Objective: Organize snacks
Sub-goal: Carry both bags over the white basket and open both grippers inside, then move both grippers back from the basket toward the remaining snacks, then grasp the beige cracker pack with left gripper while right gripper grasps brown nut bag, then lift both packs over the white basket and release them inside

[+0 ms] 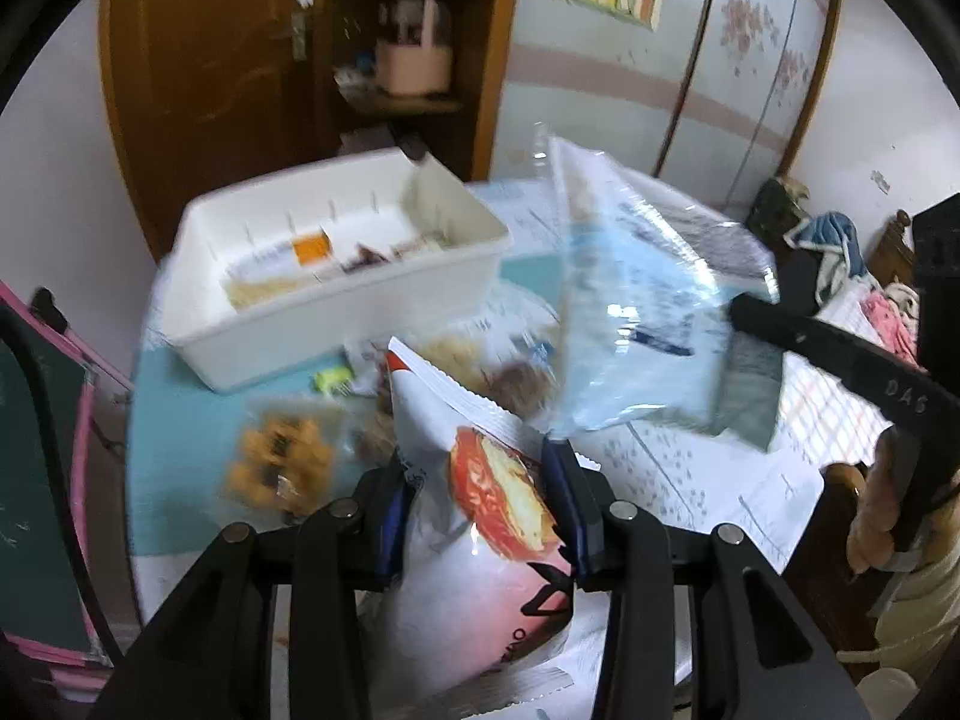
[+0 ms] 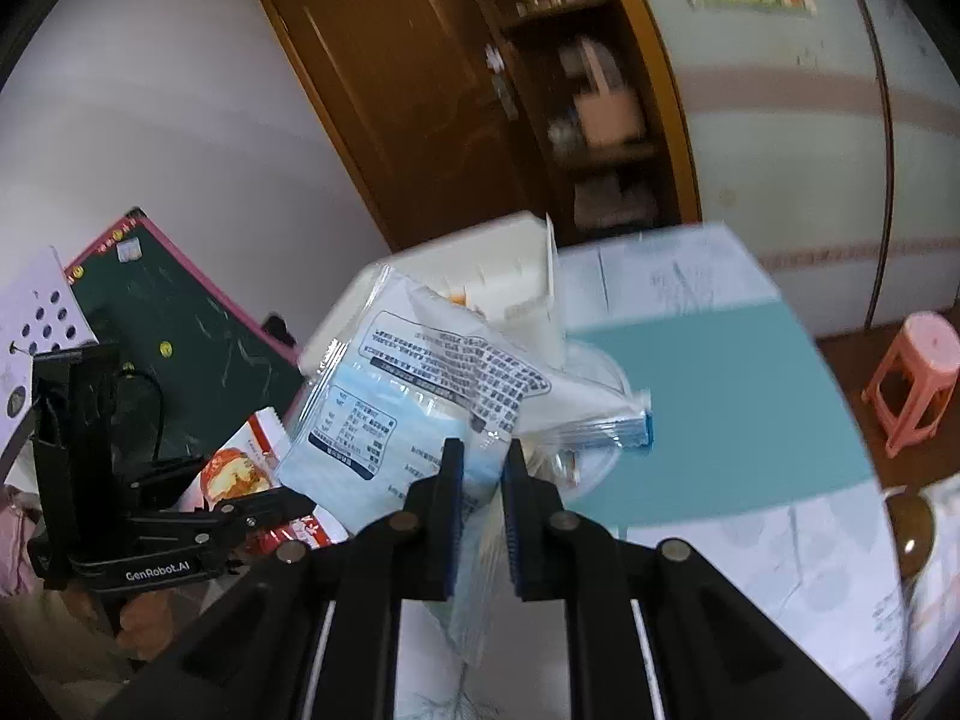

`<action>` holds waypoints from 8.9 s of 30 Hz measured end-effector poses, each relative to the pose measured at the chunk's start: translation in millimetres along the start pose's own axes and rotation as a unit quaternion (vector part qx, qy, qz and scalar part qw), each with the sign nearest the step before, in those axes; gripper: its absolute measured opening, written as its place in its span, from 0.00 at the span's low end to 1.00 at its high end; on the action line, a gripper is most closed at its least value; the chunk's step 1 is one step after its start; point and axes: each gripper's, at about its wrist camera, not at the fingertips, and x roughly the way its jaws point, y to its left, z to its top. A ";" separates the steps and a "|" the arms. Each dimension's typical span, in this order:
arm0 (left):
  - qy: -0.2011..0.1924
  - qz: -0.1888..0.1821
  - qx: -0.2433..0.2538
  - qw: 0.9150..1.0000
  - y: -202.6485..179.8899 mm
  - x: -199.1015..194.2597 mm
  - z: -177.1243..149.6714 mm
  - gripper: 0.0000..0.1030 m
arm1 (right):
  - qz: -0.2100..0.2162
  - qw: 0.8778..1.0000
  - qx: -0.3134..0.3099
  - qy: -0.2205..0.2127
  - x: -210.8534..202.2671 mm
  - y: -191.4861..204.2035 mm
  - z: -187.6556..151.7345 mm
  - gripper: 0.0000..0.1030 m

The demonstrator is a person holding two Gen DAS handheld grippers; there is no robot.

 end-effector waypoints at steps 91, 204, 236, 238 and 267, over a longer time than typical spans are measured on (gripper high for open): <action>-0.091 0.171 -0.044 0.980 72.2 -77.7 194.7 0.99 | -0.111 0.986 -0.121 -0.040 42.5 136.3 161.2 0.64; 0.147 0.052 -0.105 0.982 46.5 78.7 -89.1 0.56 | -0.051 0.975 -0.064 0.204 141.2 19.2 -63.4 0.51; -0.122 0.113 -0.031 0.986 44.7 -89.1 119.5 0.56 | 0.023 0.993 -0.112 -0.025 35.7 116.5 63.9 0.52; -0.131 0.129 -0.036 0.982 50.6 -93.6 138.8 0.56 | 0.019 0.992 -0.117 -0.044 36.3 121.0 80.2 0.52; -0.028 0.192 -0.051 0.980 131.6 87.7 216.5 0.83 | -0.053 0.994 -0.086 0.048 221.2 93.5 139.7 0.55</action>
